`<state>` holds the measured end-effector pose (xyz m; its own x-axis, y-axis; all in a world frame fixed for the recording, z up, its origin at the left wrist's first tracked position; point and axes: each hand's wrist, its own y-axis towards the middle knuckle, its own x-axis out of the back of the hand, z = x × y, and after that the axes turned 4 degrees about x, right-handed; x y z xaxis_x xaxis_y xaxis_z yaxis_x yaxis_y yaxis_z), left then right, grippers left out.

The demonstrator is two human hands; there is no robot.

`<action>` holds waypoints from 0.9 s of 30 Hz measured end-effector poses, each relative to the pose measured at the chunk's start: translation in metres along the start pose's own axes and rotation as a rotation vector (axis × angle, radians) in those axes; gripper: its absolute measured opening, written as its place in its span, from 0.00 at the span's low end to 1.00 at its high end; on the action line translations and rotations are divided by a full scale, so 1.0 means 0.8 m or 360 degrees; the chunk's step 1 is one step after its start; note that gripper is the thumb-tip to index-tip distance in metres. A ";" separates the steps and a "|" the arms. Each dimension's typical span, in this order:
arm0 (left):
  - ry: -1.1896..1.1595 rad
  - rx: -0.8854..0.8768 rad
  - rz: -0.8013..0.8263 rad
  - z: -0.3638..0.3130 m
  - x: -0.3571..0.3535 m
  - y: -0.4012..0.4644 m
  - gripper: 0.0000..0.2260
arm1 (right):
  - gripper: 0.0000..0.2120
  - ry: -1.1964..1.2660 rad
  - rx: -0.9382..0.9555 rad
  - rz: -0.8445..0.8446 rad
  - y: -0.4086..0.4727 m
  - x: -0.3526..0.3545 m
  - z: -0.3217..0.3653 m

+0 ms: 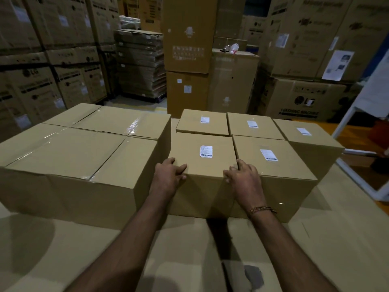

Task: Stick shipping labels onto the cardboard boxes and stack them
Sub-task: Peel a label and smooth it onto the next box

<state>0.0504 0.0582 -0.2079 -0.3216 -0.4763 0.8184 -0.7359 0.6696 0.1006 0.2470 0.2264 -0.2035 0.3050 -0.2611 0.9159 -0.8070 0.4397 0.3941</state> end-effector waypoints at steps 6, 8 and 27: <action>-0.0156 -0.0063 0.0025 0.011 0.012 -0.033 0.17 | 0.09 0.0064 -0.0114 -0.0063 -0.038 0.021 0.026; -0.0133 -0.0103 0.0025 0.016 0.015 -0.045 0.17 | 0.09 0.0069 -0.0153 -0.0080 -0.054 0.023 0.035; -0.0123 -0.0249 0.0050 0.044 0.054 -0.241 0.14 | 0.13 0.0635 -0.0773 -0.0410 -0.208 0.083 0.131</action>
<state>0.1574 -0.1113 -0.2119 -0.3922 -0.4923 0.7771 -0.6250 0.7624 0.1676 0.3485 0.0455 -0.2167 0.6956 -0.1133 0.7094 -0.3932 0.7663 0.5081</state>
